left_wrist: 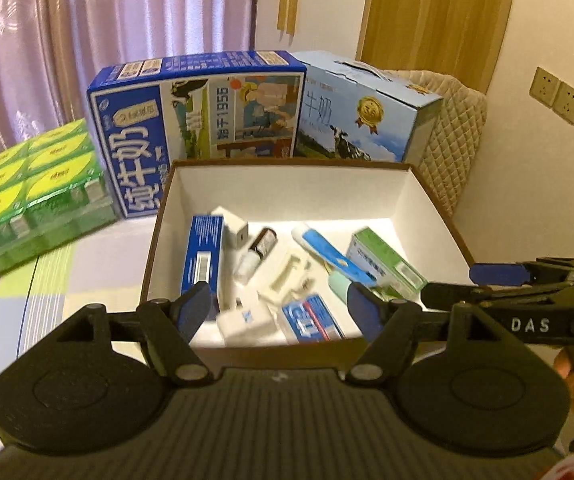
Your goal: Organize rigid objects
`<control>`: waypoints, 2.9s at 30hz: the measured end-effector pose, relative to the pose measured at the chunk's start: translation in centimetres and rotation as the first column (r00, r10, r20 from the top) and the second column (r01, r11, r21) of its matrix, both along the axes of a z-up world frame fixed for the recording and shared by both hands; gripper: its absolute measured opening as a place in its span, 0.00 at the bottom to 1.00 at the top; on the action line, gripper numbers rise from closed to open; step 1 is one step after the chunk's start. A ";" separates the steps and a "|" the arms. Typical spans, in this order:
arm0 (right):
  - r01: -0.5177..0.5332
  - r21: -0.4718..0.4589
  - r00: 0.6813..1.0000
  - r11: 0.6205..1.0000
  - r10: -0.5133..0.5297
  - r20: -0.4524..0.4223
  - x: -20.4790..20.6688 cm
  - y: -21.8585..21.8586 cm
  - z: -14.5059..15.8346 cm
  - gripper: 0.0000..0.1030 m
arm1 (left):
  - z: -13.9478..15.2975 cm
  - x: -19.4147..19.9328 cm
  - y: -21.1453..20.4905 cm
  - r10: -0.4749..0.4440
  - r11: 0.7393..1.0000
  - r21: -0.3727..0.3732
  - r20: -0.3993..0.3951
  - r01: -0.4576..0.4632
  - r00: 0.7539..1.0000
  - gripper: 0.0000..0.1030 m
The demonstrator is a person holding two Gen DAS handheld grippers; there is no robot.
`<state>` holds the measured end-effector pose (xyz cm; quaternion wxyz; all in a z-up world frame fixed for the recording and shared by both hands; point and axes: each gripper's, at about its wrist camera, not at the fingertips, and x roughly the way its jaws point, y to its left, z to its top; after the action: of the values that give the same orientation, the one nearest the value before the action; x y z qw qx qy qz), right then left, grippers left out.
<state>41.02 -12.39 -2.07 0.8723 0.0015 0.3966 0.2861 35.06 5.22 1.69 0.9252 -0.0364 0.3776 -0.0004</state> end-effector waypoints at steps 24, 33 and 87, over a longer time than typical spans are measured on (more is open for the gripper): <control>0.018 -0.002 1.000 1.000 -0.018 -0.020 -15.5 -5.0 1.0 0.67 | 0.3 -16.2 -2.5 0.077 0.997 -0.006 -0.040 -0.077 0.996 0.68; 0.027 -0.002 0.999 1.000 -0.027 -0.031 -22.1 -4.6 1.6 0.67 | 0.9 -22.2 -2.0 0.044 0.999 -0.001 -0.048 -0.044 0.998 0.68; 0.022 -0.047 1.000 0.999 -0.023 -0.020 -32.3 -2.7 2.1 0.67 | 0.4 -31.2 -1.2 -0.017 0.999 -0.040 -0.060 0.015 0.998 0.67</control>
<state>8.68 -15.10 0.00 0.8711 -0.0117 0.4120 0.2669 3.84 4.07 2.06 0.9124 -0.0519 0.4057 -0.0144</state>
